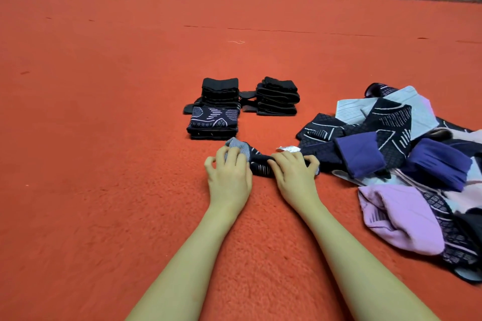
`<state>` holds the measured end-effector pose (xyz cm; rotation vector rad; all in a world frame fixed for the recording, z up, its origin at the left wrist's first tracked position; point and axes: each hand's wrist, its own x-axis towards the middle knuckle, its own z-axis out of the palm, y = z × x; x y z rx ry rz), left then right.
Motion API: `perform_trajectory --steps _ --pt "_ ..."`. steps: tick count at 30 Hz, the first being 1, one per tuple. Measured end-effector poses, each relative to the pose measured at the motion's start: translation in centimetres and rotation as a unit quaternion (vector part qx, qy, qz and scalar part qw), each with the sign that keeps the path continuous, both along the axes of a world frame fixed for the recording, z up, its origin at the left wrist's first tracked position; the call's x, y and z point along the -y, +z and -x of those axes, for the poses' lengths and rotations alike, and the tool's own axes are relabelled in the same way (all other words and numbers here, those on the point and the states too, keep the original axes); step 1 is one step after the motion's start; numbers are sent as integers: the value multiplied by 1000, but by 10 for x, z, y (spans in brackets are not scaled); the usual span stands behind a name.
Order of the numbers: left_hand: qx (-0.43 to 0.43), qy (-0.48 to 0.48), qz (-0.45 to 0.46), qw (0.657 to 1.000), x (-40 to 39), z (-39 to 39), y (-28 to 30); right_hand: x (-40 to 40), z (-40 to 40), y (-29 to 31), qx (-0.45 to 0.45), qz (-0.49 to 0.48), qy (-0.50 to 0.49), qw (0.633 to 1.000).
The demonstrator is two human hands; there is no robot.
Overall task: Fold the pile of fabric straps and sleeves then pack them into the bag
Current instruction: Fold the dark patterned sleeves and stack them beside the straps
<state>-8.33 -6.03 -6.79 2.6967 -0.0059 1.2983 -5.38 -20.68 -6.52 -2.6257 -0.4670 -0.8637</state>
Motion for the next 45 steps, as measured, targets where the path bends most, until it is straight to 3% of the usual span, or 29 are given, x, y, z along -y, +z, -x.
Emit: perform_trajectory --steps 5,12,16,19,21,23,26,30,38,45 --pt "-21 57 157 986 -11 4 3 4 7 4 7 -34 -44 998" --pt "-83 104 244 961 -36 18 7 7 8 4 -11 -25 -77 997" --pt "-125 67 212 967 -36 20 4 -2 11 3 46 -24 -110 993" --pt "-127 43 205 969 -37 17 2 -6 16 3 115 4 8 993" --pt "-109 31 209 971 -37 16 3 -10 18 4 97 61 72 991" --pt "-88 -7 189 978 -35 17 6 -14 14 4 42 101 70 992" --pt "-90 -52 89 991 -32 20 8 -18 6 2 13 126 49 991" --pt "-105 -10 15 994 -31 19 3 -21 2 1 7 66 34 997" --pt "-14 -28 42 999 -28 21 6 -20 5 4 -32 -20 43 998" --pt "17 -199 18 980 -29 22 6 -19 5 7 -49 -31 43 997"
